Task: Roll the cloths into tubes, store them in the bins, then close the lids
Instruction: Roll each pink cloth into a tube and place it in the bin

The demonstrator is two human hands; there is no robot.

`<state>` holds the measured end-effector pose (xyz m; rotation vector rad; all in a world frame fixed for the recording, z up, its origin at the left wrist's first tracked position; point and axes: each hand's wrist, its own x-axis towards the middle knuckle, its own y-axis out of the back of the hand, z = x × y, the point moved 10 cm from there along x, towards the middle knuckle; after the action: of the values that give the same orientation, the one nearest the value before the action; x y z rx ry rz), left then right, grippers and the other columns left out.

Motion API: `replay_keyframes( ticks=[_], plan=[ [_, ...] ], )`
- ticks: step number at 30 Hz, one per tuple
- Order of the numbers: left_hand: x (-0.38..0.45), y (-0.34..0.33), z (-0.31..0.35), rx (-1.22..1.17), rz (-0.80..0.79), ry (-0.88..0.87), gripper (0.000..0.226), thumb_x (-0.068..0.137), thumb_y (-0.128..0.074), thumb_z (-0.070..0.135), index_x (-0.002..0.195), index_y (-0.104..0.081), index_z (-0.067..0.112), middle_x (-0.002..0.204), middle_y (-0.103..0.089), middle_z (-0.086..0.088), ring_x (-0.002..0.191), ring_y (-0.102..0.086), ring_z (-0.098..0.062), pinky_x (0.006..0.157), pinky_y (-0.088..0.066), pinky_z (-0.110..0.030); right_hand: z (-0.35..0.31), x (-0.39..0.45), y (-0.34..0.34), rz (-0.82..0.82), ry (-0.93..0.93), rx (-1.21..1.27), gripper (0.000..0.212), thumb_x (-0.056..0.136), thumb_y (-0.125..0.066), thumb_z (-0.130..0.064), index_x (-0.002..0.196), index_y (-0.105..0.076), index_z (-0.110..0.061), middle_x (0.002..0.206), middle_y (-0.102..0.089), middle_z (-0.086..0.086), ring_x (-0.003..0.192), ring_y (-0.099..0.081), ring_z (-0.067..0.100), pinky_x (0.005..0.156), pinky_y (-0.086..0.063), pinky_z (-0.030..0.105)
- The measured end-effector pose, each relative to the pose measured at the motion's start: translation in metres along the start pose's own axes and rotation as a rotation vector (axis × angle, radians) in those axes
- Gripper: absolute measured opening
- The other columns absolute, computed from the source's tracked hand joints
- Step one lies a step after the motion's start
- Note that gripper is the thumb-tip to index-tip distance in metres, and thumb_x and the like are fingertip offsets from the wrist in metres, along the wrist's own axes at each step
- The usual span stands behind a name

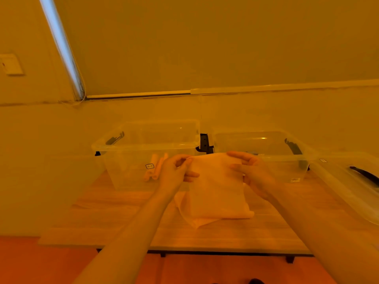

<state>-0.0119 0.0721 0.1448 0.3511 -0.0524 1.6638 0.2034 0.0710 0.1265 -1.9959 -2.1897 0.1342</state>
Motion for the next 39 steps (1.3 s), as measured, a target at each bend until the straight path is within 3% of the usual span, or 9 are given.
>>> replay_keyframes(
  ticks=[6,9,13,20,26,28,32,36,39],
  plan=[
    [0.018,0.009,0.029,-0.128,-0.002,-0.056,0.020,0.095,-0.054,0.009,0.112,-0.063,0.008,0.090,-0.072,-0.007,0.075,-0.072,-0.019,0.067,-0.059,-0.027,-0.039,0.011,-0.012,-0.014,0.056,0.026,0.035,0.088,-0.059,0.001,0.115,-0.064,-0.020,0.117,-0.064,0.006,0.103,-0.066,0.024,0.071,-0.059,0.029],
    [0.027,0.014,0.046,-0.205,-0.013,-0.098,0.022,0.095,-0.053,0.007,0.114,-0.062,0.007,0.084,-0.072,-0.005,0.076,-0.071,-0.017,0.070,-0.057,-0.025,-0.060,0.018,-0.018,-0.027,0.086,0.052,0.036,0.090,-0.056,0.004,0.121,-0.061,-0.013,0.111,-0.066,0.007,0.096,-0.067,0.021,0.069,-0.060,0.028],
    [0.034,0.023,0.081,-0.230,-0.024,-0.167,0.022,0.095,-0.051,0.002,0.111,-0.064,0.009,0.096,-0.070,-0.010,0.078,-0.071,-0.012,0.070,-0.057,-0.020,-0.088,0.029,-0.029,-0.040,0.111,0.062,0.031,0.090,-0.054,0.004,0.113,-0.064,-0.015,0.107,-0.068,0.008,0.086,-0.068,0.017,0.064,-0.059,0.027],
    [0.058,0.049,0.143,-0.177,-0.007,-0.273,0.023,0.097,-0.046,0.001,0.103,-0.065,0.011,0.105,-0.068,-0.015,0.087,-0.070,-0.017,0.077,-0.057,-0.022,-0.154,0.045,-0.054,-0.088,0.205,-0.005,0.027,0.093,-0.053,-0.003,0.116,-0.063,-0.014,0.111,-0.067,0.007,0.096,-0.065,0.019,0.078,-0.057,0.031],
    [0.080,0.067,0.193,-0.222,0.050,-0.360,0.024,0.097,-0.040,-0.006,0.102,-0.061,0.003,0.090,-0.066,-0.011,0.069,-0.069,-0.007,0.069,-0.055,-0.017,-0.210,0.059,-0.073,-0.079,0.318,-0.031,0.030,0.093,-0.053,0.002,0.120,-0.060,-0.008,0.099,-0.065,0.001,0.086,-0.061,0.012,0.078,-0.051,0.027],
    [0.085,0.072,0.205,-0.255,0.067,-0.373,0.023,0.097,-0.040,-0.007,0.103,-0.061,0.002,0.089,-0.065,-0.010,0.067,-0.068,-0.006,0.068,-0.055,-0.017,-0.223,0.065,-0.076,-0.067,0.346,-0.022,0.027,0.092,-0.053,0.002,0.113,-0.063,-0.012,0.095,-0.065,0.000,0.083,-0.061,0.010,0.074,-0.051,0.025],
    [0.096,0.072,0.203,-0.243,0.073,-0.347,0.020,0.094,-0.046,-0.007,0.103,-0.062,0.002,0.088,-0.065,-0.007,0.072,-0.065,-0.010,0.069,-0.054,-0.016,-0.222,0.082,-0.078,-0.045,0.335,-0.026,0.024,0.092,-0.053,0.003,0.102,-0.064,-0.017,0.092,-0.065,0.000,0.081,-0.060,0.010,0.071,-0.051,0.024],
    [0.110,0.066,0.171,-0.147,0.071,-0.294,0.020,0.093,-0.051,-0.005,0.107,-0.063,0.000,0.089,-0.065,-0.005,0.077,-0.063,-0.012,0.073,-0.054,-0.016,-0.191,0.104,-0.078,-0.051,0.269,-0.081,0.025,0.092,-0.054,0.002,0.107,-0.064,-0.016,0.100,-0.064,0.000,0.090,-0.061,0.012,0.070,-0.051,0.025],
    [0.123,0.067,0.135,-0.068,0.078,-0.240,0.018,0.092,-0.054,-0.002,0.104,-0.065,0.006,0.102,-0.066,-0.009,0.086,-0.066,-0.015,0.077,-0.055,-0.019,-0.163,0.118,-0.076,-0.046,0.218,-0.144,0.030,0.093,-0.053,0.002,0.120,-0.061,-0.009,0.107,-0.063,0.001,0.098,-0.059,0.014,0.077,-0.052,0.026]
  ],
)
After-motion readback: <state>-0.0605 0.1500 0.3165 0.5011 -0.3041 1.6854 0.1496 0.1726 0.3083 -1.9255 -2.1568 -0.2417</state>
